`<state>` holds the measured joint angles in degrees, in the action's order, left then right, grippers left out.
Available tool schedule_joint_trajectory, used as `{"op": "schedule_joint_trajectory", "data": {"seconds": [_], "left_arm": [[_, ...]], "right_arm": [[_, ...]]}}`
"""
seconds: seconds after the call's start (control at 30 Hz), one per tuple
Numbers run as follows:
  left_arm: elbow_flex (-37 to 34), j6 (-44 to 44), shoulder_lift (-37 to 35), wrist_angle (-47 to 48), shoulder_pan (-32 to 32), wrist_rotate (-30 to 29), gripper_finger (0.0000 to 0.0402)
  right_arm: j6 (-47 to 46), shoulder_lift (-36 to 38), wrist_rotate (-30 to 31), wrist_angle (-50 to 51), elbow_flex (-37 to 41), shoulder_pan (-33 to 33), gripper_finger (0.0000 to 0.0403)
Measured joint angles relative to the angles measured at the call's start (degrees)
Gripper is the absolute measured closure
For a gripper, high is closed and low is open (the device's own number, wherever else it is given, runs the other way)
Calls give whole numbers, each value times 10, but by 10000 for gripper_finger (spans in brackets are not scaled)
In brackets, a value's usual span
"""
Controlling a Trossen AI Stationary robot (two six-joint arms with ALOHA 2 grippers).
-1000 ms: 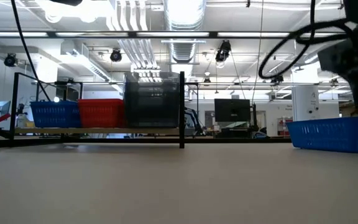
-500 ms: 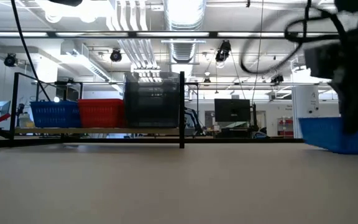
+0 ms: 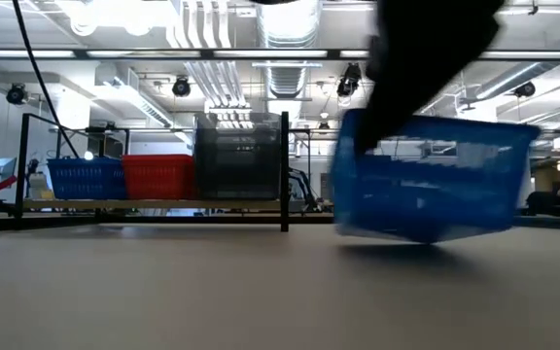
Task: Stack baskets on shelf by color
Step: Stack the blue bin on the stacked blue bins on the shelf
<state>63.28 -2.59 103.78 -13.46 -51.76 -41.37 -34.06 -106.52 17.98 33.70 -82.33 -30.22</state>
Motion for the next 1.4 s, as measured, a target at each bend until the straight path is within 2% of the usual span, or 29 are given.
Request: {"op": "schedule_joint_trajectory", "data": {"seconds": [0.23,0.4,0.6,0.73,0.8,1.0,1.13,1.3,1.4], "left_arm": [[-3,-16,-10,40,-53,-93,382],[-11,-54,-9,41,-77,-118,382],[-13,-62,-9,40,-88,-121,382],[-13,-63,-9,38,-88,-121,382],[-13,-67,-9,36,-87,-121,382],[-13,-77,-7,29,-78,-133,382],[-14,-76,1,10,-56,-133,382],[-14,-95,4,-8,-12,-131,382],[-14,-94,-1,-9,20,-86,378]], "right_arm": [[71,-158,2,0,-192,19,394],[134,-237,23,5,-311,30,390],[195,-263,30,19,-388,32,329],[215,-237,34,44,-387,23,276],[210,-221,55,75,-382,12,258],[138,-188,147,149,-345,-55,237],[45,-186,189,157,-312,-119,239],[-131,-187,271,153,-249,-207,255],[-236,-187,323,154,-208,-256,267]]}}
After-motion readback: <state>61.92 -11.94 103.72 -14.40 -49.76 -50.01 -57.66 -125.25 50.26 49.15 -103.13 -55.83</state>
